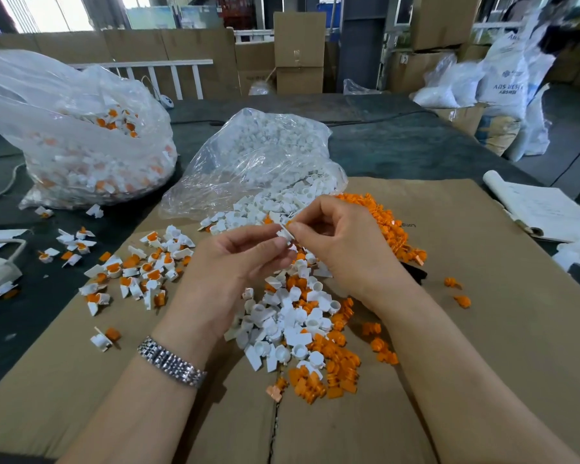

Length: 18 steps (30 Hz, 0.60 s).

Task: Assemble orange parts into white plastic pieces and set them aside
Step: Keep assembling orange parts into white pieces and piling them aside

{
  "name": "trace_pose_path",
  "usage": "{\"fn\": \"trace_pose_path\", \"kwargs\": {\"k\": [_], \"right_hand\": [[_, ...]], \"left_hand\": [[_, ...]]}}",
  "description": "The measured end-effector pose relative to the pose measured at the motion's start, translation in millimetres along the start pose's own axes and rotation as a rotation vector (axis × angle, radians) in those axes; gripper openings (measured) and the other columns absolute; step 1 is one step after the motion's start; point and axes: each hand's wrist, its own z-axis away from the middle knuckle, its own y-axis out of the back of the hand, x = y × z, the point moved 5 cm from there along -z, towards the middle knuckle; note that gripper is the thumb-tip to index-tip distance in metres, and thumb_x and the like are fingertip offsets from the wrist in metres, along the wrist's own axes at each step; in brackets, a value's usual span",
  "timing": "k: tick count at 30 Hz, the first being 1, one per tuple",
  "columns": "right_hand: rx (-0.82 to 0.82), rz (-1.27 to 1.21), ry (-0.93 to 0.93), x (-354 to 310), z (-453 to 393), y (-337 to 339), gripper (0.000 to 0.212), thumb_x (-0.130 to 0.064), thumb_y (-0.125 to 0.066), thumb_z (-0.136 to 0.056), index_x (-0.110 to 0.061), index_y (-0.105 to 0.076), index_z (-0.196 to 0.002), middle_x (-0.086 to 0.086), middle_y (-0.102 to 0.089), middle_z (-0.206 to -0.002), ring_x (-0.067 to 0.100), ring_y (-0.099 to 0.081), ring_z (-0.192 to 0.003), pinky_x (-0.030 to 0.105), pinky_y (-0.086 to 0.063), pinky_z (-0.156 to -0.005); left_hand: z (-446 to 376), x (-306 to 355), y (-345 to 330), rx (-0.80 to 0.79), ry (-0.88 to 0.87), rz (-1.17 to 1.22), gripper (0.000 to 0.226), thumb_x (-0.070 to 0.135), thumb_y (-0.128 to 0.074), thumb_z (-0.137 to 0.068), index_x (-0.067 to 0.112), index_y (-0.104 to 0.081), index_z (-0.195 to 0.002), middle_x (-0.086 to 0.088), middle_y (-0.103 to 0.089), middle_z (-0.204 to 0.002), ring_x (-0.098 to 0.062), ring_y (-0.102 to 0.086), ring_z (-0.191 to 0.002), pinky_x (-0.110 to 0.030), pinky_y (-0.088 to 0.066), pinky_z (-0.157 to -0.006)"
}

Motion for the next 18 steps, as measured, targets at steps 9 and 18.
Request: {"fn": "trace_pose_path", "kwargs": {"k": [9,18], "right_hand": [[-0.096,-0.199,-0.013,-3,3,2,0.007,-0.022,-0.070,-0.093,-0.018,-0.074,-0.096,-0.006,-0.073,-0.082,0.000,-0.066,-0.075,0.011,-0.050,-0.069],[-0.021,0.145,0.096,-8,3,-3,0.003,-0.027,-0.068,-0.094,-0.025,-0.068,-0.092,-0.012,-0.067,-0.084,0.008,-0.062,-0.077,0.020,-0.052,-0.069]], "left_hand": [[0,3,-2,-0.048,-0.044,0.118,0.027,-0.001,-0.075,-0.071,0.010,-0.082,-0.094,-0.016,-0.078,-0.100,-0.029,-0.077,-0.096,-0.026,-0.060,-0.080],[9,12,-2,0.081,-0.230,-0.289,0.019,0.010,-0.082,-0.082,0.017,-0.080,-0.100,-0.004,-0.080,-0.094,-0.019,-0.078,-0.090,-0.021,-0.059,-0.079]]}}
